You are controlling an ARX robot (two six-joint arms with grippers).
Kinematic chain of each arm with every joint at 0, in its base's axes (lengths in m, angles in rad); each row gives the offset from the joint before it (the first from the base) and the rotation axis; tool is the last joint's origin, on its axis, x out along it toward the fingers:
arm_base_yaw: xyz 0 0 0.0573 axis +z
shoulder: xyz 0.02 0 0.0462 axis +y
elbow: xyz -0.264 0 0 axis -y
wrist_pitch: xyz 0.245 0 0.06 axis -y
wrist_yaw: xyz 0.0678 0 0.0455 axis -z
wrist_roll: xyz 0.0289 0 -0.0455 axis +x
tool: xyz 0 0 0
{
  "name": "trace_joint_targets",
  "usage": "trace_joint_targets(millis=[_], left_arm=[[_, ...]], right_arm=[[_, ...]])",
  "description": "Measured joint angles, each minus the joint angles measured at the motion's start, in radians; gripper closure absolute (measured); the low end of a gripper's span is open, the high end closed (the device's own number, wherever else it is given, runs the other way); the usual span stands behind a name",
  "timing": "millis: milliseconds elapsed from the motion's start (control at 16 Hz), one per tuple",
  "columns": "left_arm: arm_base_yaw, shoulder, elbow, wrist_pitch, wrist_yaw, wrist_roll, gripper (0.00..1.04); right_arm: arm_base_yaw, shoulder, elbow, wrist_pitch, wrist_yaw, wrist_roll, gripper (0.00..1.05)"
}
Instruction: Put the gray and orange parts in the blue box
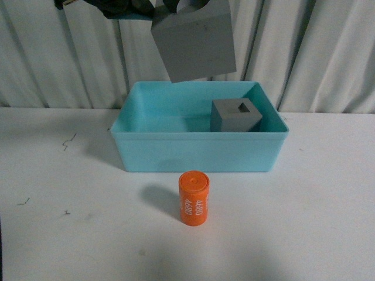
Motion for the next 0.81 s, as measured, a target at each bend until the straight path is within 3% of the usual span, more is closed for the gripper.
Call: trace_joint_targets(millis=[312, 810], left_arm=[[0.005, 0.208, 0.208, -0.06, -0.078, 0.0, 0.85], [0.013, 0.427, 0.354, -0.026, -0.151, 0.083, 0.85]], right_arm=[[0.0, 0.0, 0.0, 0.0, 0.0, 0.0, 0.06], [0.0, 0.0, 0.0, 0.0, 0.0, 0.0, 0.06]])
